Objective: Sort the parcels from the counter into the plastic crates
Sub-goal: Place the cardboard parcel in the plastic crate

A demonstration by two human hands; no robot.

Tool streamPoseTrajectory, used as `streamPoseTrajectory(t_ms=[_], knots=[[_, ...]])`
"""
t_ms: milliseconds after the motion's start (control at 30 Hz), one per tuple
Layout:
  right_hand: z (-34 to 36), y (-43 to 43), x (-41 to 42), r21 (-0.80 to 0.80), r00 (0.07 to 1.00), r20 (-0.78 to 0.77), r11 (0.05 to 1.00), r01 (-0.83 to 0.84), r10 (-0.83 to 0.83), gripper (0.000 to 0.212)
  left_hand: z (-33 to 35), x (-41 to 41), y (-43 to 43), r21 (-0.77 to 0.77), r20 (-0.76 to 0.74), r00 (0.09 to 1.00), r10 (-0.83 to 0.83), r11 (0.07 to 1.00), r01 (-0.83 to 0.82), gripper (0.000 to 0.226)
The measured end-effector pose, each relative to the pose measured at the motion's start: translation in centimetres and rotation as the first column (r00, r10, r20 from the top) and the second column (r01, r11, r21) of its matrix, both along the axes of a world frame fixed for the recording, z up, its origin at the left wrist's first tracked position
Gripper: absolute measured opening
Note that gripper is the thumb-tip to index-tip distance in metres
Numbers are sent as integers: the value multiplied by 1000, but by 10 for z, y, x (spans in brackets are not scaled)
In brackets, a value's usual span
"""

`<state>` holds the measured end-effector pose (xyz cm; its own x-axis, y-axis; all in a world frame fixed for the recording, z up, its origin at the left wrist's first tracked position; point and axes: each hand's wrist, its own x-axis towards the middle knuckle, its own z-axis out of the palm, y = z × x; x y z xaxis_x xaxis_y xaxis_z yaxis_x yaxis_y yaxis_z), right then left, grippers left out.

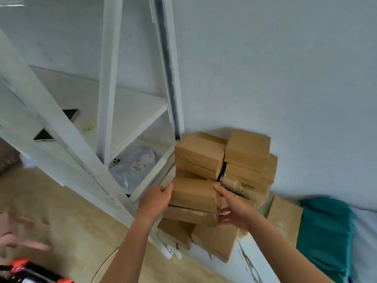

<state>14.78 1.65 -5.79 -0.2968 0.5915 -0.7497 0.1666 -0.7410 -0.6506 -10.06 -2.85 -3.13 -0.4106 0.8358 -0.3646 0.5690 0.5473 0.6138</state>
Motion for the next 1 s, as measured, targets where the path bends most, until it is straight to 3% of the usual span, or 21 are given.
streamPoseTrajectory(t_ms=[167, 400, 467, 567, 667, 767, 833, 900, 1000], knots=[[18, -15, 26, 42, 992, 91, 996, 78, -82, 56, 10, 10, 4, 18, 57, 978, -201, 980, 200, 55], [40, -55, 102, 33, 926, 135, 935, 353, -354, 74, 35, 72, 16, 111, 84, 866, -493, 868, 483, 58], [54, -68, 125, 56, 897, 77, 900, 433, -436, 69, 46, 96, 20, 203, 183, 820, -542, 837, 507, 57], [70, -82, 151, 136, 802, -116, 791, 597, -586, 66, 61, 137, 25, 426, 295, 783, -547, 809, 405, 40], [76, -88, 170, 250, 637, -360, 587, 770, -682, 77, 75, 182, 27, 520, 380, 737, -559, 788, 329, 68], [81, -88, 176, 332, 561, -504, 452, 828, -657, 61, 82, 225, 23, 511, 517, 551, -655, 752, 415, 90], [83, -90, 179, 453, 608, -458, 418, 787, -649, 59, 84, 250, 19, 564, 505, 487, -713, 699, 440, 81], [87, -95, 186, 575, 676, -376, 413, 706, -634, 62, 89, 268, 17, 629, 464, 502, -730, 671, 393, 71], [92, -98, 204, 623, 728, -371, 427, 656, -576, 61, 96, 281, 14, 683, 445, 507, -738, 646, 341, 68]])
